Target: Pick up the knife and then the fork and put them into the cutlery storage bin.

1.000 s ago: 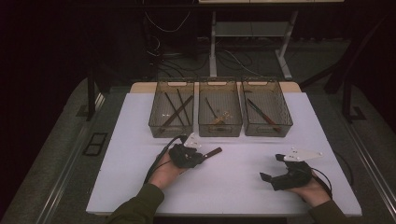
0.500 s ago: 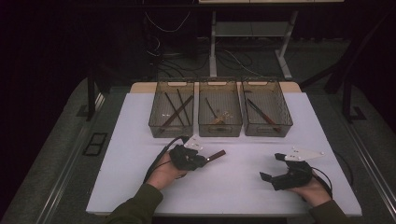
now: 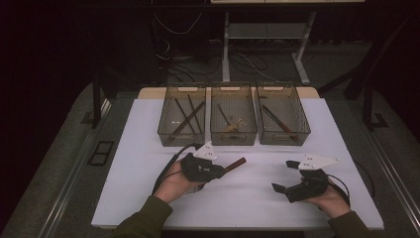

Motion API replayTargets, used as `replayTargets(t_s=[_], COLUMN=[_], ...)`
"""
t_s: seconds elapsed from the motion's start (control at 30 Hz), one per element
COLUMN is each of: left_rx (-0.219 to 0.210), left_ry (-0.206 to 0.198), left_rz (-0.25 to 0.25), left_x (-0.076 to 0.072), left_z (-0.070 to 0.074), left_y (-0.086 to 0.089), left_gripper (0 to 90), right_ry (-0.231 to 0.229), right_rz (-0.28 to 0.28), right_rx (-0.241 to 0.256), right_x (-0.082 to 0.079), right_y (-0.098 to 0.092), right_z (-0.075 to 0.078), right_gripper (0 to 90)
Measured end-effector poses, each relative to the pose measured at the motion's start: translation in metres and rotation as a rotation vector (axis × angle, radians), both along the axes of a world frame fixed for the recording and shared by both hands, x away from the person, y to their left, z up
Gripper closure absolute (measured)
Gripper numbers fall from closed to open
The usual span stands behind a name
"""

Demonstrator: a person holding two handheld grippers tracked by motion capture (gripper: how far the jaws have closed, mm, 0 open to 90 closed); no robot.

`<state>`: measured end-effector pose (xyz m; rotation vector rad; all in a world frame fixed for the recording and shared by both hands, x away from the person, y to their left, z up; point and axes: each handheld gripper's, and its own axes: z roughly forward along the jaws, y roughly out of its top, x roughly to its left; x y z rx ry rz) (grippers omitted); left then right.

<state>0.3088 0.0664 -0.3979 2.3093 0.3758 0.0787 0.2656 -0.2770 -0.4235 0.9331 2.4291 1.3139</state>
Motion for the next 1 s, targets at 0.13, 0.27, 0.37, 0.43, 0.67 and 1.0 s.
replayTargets(t_s=[0.13, 0.27, 0.37, 0.43, 0.67, 1.0], left_rx=[-0.004, -0.003, 0.011, 0.020, 0.033, 0.038], left_ry=[0.002, 0.013, 0.018, 0.011, 0.009, 0.013], left_rz=[-0.048, -0.105, -0.152, -0.189, -0.246, -0.277], left_x=[-0.005, -0.010, -0.016, -0.018, -0.027, -0.031], left_z=[0.006, 0.008, 0.010, 0.010, 0.012, 0.011], left_y=[-0.004, -0.012, -0.020, -0.024, -0.033, -0.036], left_gripper=[77.2, 77.3, 77.2, 77.2, 77.2, 77.2], right_ry=[-0.010, -0.009, 0.003, 0.010, 0.049, 0.075], right_rz=[0.083, 0.169, 0.244, 0.287, 0.435, 0.570], right_rx=[-0.006, -0.005, -0.022, -0.031, -0.072, -0.109], right_x=[0.003, 0.007, 0.009, 0.009, 0.011, 0.015], right_y=[0.010, 0.020, 0.030, 0.038, 0.061, 0.082], right_z=[0.013, 0.022, 0.026, 0.029, 0.028, 0.023], right_gripper=[3.2, 3.4, 6.9, 10.8, 23.8, 55.7])
